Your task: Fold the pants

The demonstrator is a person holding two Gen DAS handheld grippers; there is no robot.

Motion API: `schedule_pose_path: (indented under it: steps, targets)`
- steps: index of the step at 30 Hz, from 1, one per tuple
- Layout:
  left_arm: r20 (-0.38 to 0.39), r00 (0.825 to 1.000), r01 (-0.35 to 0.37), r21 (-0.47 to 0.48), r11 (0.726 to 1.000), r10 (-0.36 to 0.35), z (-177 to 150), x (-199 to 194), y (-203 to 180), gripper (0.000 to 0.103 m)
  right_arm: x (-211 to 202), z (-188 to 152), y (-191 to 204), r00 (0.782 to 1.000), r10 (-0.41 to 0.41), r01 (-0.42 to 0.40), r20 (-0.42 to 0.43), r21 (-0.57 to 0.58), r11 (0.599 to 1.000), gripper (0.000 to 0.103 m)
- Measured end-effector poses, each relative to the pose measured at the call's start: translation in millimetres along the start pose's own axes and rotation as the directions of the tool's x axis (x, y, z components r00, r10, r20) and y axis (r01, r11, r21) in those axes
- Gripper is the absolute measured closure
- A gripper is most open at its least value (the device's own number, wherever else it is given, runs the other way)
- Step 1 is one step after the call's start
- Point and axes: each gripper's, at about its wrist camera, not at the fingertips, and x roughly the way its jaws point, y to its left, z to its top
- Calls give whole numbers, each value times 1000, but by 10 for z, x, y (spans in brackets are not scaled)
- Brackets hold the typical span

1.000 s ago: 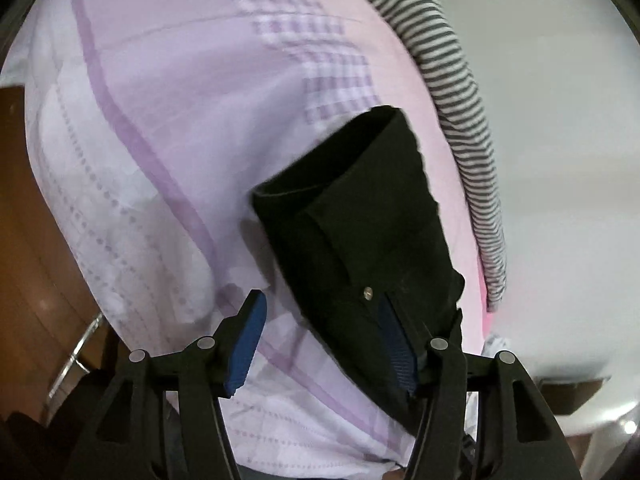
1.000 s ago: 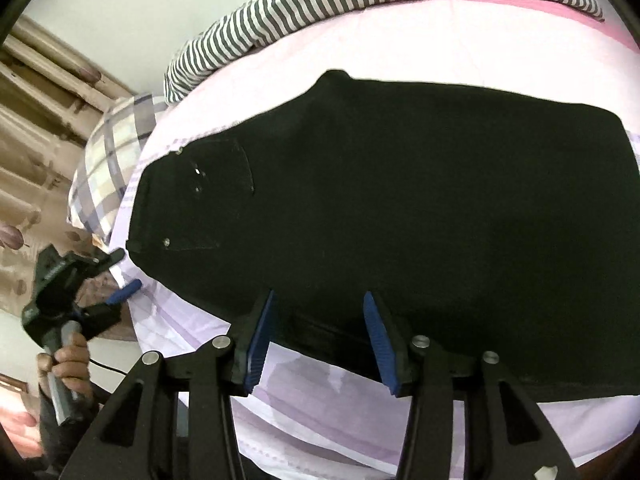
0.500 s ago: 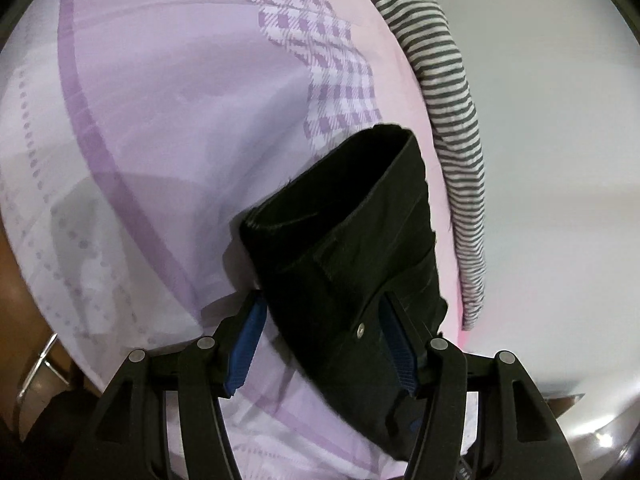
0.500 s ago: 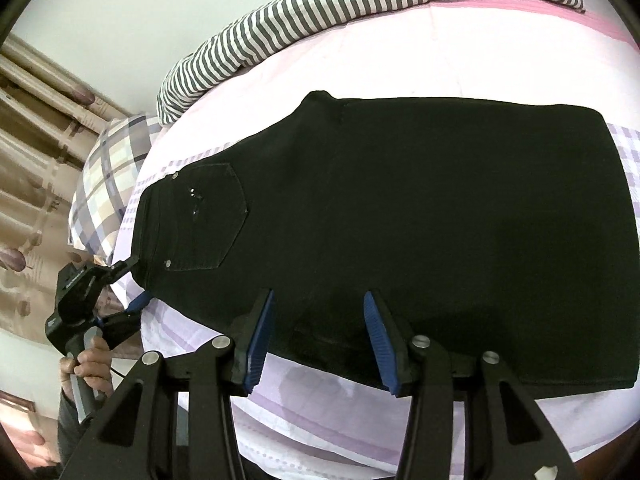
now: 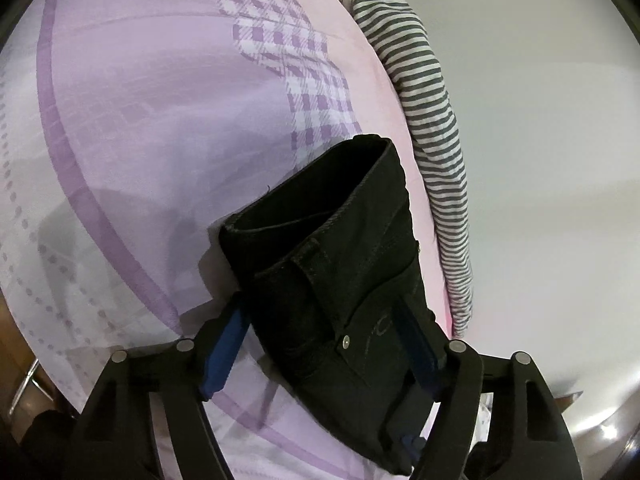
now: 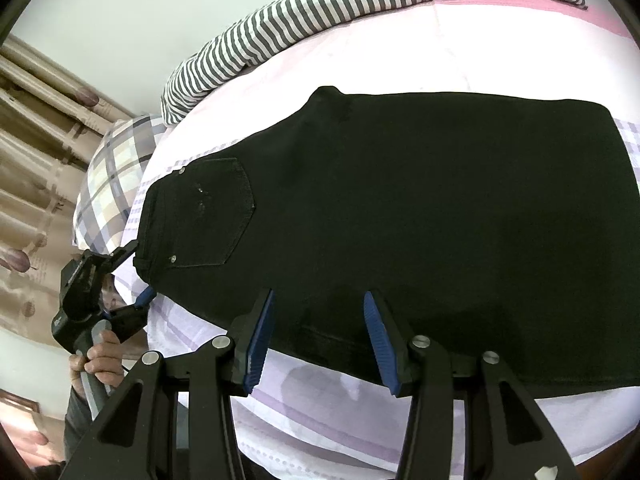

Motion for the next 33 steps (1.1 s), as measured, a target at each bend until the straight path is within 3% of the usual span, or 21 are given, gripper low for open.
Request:
schedule_pose_path:
  steps: [6,10,13,18,22,24,28,30,33]
  targets:
    - [11,1000,-3,38,999,3,-77,-14,-42,40,-8,3,2,1000,2,-2,0,7,1000,59]
    - [-47,998,28,6,1000,-28,-179,57,28,46,4,8,7,1000,3,-3,-2,8,1000,59]
    - [-33,999,12,39,999,-11,-214,58,-19,46,22,29,1,1000,3,-3,-7,11,1000,59]
    - [-31,999,42,0,999,-42,-116,111,-4,45,23,22,-6,1000,3,-3,-6,10,1000,59]
    - [-18,1000,25,12,1000,-25,-127,119,-41,46,40,3,-9,1000,2,-2,-7,10,1000,59]
    - [-4,999,-36,41,999,36,-161,122,-57,80,26,-2,-4,1000,2,-2,-1,8,1000,59]
    - [2,995,-96,45,994,96,-197,85,-139,84,-18,1,-20,1000,2,-2,13,17,1000,59]
    - [26,988,-157,123,980,155,-231,53,-355,84,-60,5,-34,1000,2,-3,25,20,1000,59]
    - [61,986,-164,265,950,153,-316,-13,-740,87,-147,24,-68,999,5,-7,49,26,1000,59]
